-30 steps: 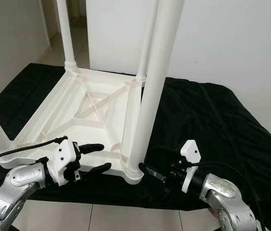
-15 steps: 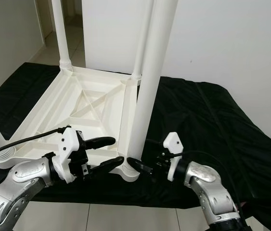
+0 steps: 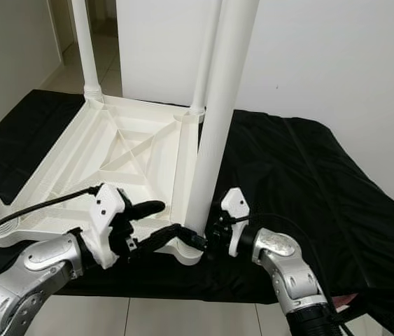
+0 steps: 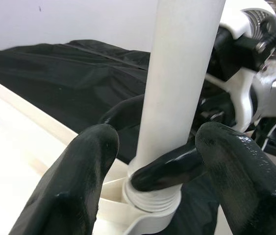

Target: Building children table

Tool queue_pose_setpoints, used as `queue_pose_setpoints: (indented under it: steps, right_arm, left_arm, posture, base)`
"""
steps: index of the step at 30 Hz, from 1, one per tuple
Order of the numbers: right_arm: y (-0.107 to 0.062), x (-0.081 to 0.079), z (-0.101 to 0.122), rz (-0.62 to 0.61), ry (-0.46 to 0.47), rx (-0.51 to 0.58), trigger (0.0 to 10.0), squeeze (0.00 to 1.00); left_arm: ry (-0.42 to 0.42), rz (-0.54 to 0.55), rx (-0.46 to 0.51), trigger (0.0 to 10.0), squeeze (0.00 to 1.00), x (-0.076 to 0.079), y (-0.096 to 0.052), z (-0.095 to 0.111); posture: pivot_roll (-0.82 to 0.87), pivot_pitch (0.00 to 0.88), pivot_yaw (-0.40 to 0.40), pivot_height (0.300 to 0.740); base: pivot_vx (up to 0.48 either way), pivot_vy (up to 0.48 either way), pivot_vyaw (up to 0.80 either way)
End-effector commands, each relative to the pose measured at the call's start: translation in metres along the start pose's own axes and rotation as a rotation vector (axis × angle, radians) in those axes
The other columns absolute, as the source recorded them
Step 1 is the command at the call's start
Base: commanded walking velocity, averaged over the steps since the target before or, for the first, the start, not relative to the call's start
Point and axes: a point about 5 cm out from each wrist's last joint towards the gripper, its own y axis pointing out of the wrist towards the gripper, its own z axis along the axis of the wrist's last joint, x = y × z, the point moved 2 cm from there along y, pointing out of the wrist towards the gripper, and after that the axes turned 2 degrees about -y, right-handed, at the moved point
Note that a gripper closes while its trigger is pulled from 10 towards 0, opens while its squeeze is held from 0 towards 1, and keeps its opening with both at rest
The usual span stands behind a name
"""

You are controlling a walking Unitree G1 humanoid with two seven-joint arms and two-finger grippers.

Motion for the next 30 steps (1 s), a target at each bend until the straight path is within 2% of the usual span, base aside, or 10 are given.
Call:
queue_pose_setpoints:
  steps: [1,2,3,5,6,7,8,22,27,30]
  right_arm:
    - [0.004,0.001,0.000,0.007,-0.006,-0.004,7.3,0.00]
    - [0.006,0.001,0.000,0.005,0.002,-0.002,7.3,0.00]
    - [0.008,0.001,0.001,0.006,0.004,0.000,4.8,0.00]
    - [0.010,0.001,0.001,0.008,0.003,0.002,4.8,0.00]
    - [0.011,0.001,0.001,0.013,0.011,-0.005,1.2,0.00]
    - [0.011,0.001,0.001,0.013,0.011,-0.005,1.2,0.00]
    - [0.012,0.004,-0.002,0.005,0.017,-0.026,0.0,0.00]
    - [0.009,0.004,-0.004,-0.117,0.082,-0.064,0.0,0.00]
    - [-0.001,0.001,-0.014,-0.500,0.138,-0.097,0.0,0.00]
    - [-0.004,0.000,-0.020,-0.605,0.174,-0.115,0.0,0.00]
  left_arm:
    - [-0.005,0.024,-0.020,10.0,0.00,-0.001,0.001,0.000]
    - [-0.014,0.026,-0.030,10.0,0.00,-0.001,0.001,-0.002]
    - [-0.008,0.034,-0.035,10.0,0.00,-0.001,0.000,-0.002]
    - [0.002,0.045,-0.036,10.0,0.00,-0.001,0.000,-0.001]
    - [0.003,0.042,-0.035,10.0,0.00,0.001,0.000,0.000]
    - [0.003,0.042,-0.035,10.0,0.00,0.001,0.000,0.000]
    - [-0.001,0.029,-0.043,10.0,0.00,0.005,0.000,-0.001]
    - [0.008,0.046,-0.054,10.0,0.00,0.002,-0.006,0.001]
    - [0.009,0.078,-0.054,10.0,0.00,0.000,-0.008,0.000]
    - [0.012,0.082,-0.056,10.0,0.00,0.000,-0.008,-0.001]
  posture:
    - [0.04,0.000,-0.102,0.740]
    - [0.04,0.000,-0.102,0.740]
    - [0.04,0.000,-0.106,0.740]
    - [0.04,0.000,-0.106,0.740]
    - [0.04,0.000,-0.116,0.740]
    - [0.04,0.000,-0.116,0.740]
    - [0.04,0.000,-0.122,0.740]
    - [0.05,0.000,-0.142,0.740]
    - [0.04,0.000,-0.147,0.740]
    - [0.04,0.000,-0.145,0.740]
  base:
    - [0.000,0.000,0.00]
    - [0.000,0.000,0.00]
    - [0.000,0.000,0.00]
    - [0.000,0.000,0.00]
    - [0.000,0.000,0.00]
    - [0.000,0.000,0.00]
    - [0.000,0.000,0.00]
    - [0.000,0.000,0.00]
    - [0.000,0.000,0.00]
    - [0.000,0.000,0.00]
